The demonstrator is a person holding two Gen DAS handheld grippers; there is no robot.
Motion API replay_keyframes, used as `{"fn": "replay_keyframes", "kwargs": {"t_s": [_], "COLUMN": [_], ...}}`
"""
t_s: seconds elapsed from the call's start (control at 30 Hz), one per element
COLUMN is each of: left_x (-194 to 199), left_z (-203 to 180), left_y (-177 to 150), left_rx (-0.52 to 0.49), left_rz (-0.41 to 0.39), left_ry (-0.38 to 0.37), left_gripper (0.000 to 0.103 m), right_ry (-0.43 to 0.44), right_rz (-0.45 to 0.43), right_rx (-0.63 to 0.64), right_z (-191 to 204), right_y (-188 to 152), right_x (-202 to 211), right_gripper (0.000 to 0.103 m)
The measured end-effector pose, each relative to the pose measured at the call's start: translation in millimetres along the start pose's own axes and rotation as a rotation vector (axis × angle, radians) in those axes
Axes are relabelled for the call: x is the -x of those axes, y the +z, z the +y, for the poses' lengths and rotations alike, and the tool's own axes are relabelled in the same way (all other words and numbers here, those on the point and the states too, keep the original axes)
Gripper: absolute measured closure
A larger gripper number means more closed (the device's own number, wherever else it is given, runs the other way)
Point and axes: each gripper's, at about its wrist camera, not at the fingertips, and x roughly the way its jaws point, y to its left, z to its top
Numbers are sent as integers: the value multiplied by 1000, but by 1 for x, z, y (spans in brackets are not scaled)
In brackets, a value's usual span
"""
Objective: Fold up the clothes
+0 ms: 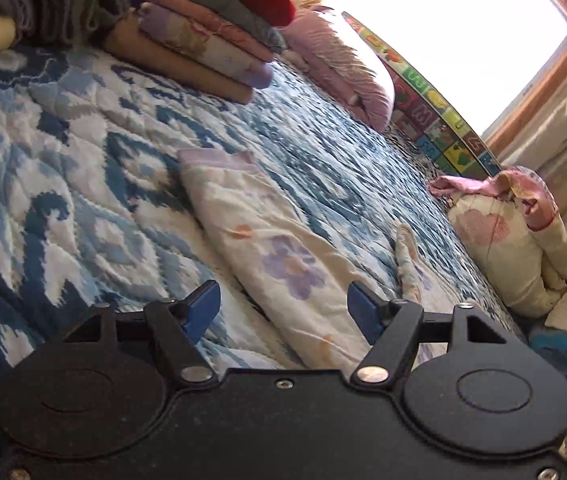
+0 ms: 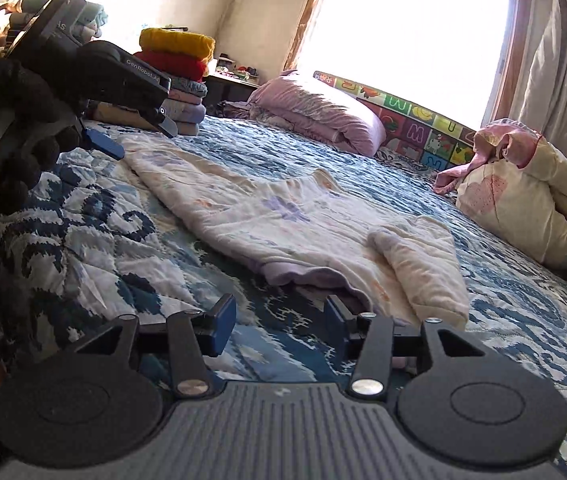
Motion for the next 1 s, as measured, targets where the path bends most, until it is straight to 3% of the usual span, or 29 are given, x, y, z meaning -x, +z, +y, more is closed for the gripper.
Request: {"fn": "replay_keyframes", "kwargs": {"t_s": [0.2, 0.27, 0.33, 0.4, 0.43, 0.5, 0.6, 0.83, 1.0], "left_x": [-20, -26, -30, -36, -37, -39, -36, -23, -21], "left_z": [34, 31, 25, 20, 11, -10, -55, -158, -199], "left_y": [19, 22, 25, 23, 22, 19, 5, -67, -114], "left_rx": [173, 171, 179, 201, 185, 127, -40, -459, -619], "left_rz": [-12, -17, -12, 11, 12, 3, -11, 24, 78], "left_ry": [-47, -51, -67, -108, -134, -181, -263, -461, -559], "left_gripper": [41, 44, 60, 88, 93, 94, 94, 94, 94], "right_ry": [56, 73, 88, 104, 111, 117, 144, 231, 307], "right_rz": [52, 58, 65, 71, 68, 47, -13, -159, -238], "right_rx": [-59, -131, -206, -280, -315, -366, -497, -871, -1062], "right_z": [19, 10, 1, -9, -15, -30, -60, -138, -169], "right_y": [-3, -1, 0, 1, 1, -1, -2, -12, -26], "right_x": [-9, -8, -7, -7, -6, -7, -3, 0, -6], "right_gripper": [52, 52, 52, 52, 52, 52, 52, 50, 39]}}
